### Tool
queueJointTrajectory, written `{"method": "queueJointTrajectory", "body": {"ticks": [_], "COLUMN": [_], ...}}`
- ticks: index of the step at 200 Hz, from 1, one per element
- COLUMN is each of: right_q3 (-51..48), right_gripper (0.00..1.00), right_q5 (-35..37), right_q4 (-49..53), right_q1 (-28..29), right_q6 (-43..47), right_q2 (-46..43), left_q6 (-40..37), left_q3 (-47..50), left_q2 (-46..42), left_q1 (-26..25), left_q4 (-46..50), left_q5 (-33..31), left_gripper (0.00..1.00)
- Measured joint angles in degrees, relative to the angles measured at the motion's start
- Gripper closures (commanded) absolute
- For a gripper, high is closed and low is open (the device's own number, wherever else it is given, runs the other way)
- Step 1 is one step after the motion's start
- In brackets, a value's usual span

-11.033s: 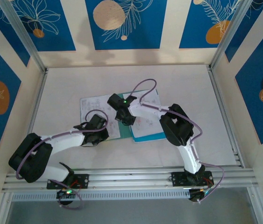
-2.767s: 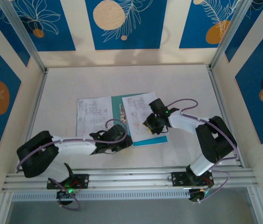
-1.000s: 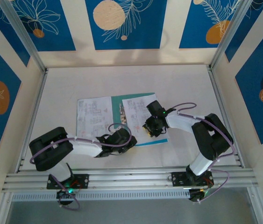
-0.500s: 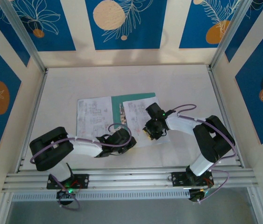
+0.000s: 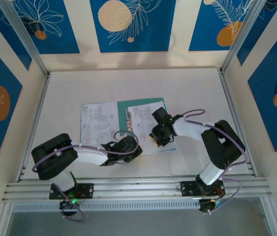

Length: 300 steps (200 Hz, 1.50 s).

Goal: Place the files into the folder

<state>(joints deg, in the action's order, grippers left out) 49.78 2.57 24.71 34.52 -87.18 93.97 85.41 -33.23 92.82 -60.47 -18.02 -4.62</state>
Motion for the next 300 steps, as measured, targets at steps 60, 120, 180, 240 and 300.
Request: {"method": "queueJointTrajectory", "body": {"ticks": [60, 120, 180, 240, 300], "right_q3": [0.0, 3.7, 4.5, 4.5, 4.5], "right_gripper": [0.43, 0.38, 0.38, 0.38, 0.38], "right_q5": [2.7, 11.7, 15.3, 15.3, 15.5], "right_q4": [2.6, 12.5, 15.6, 15.6, 15.6], "right_q1": [1.3, 3.0, 3.0, 3.0, 3.4], "right_q6": [-0.8, 2.1, 4.0, 4.5, 4.7], "right_q2": [-2.5, -13.9, -17.3, -17.3, -17.3], "left_q6": [-0.4, -1.8, -4.5, -5.0, -5.0], "left_q3": [-0.2, -0.7, -1.9, -2.0, -1.9], "left_q2": [0.3, -0.2, -1.1, -2.4, -2.4], "left_q1": [0.0, 1.4, 6.0, 7.8, 10.4], "left_q4": [0.0, 1.3, 4.9, 5.6, 5.6], "left_q5": [0.0, 2.1, 7.7, 9.5, 10.4], "left_gripper": [1.0, 1.0, 1.0, 1.0, 1.0]}}
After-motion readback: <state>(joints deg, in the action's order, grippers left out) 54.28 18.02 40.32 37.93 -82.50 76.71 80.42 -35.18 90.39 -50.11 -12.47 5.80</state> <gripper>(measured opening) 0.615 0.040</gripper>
